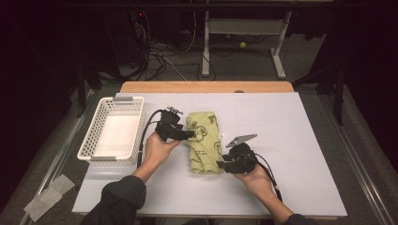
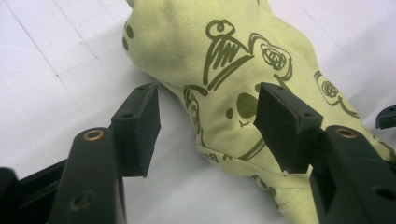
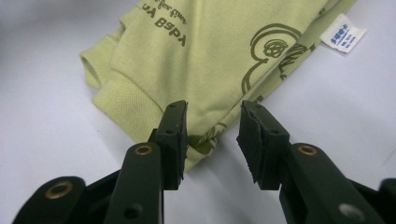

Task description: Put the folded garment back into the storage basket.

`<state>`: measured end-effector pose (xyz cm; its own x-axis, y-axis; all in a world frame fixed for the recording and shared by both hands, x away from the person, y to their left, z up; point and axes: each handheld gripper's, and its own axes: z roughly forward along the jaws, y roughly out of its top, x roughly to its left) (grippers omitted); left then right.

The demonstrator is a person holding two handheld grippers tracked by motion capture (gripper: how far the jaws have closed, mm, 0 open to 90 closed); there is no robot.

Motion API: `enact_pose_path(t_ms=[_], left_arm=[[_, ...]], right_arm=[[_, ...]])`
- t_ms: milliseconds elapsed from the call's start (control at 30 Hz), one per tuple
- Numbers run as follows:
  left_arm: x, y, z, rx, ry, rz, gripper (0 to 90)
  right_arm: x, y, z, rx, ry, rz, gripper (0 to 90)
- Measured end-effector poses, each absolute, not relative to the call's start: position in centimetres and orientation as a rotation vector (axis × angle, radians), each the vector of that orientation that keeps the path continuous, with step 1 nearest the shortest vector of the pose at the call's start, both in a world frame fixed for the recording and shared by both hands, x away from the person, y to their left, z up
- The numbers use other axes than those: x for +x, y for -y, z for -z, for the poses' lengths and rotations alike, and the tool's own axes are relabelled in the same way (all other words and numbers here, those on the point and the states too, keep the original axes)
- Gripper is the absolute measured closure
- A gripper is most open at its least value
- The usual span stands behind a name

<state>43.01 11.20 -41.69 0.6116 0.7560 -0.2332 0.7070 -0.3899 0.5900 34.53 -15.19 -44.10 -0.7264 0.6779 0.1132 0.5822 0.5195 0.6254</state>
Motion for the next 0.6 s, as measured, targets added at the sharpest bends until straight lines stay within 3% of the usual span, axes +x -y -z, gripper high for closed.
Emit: enact_pose_path(t_ms=[367,600], left_arm=[[42.1,-11.3,42.0,2.128,-1.147,-0.07,37.7],[42.1,-10.7,42.1,2.103,-1.153,-0.075,37.4]], right_arm=[[32.9,18.9,42.3,1.11,-2.497,-1.129,57.8],[31.8,21.8,41.5,1.139,-2.432,-1.198,50.0]])
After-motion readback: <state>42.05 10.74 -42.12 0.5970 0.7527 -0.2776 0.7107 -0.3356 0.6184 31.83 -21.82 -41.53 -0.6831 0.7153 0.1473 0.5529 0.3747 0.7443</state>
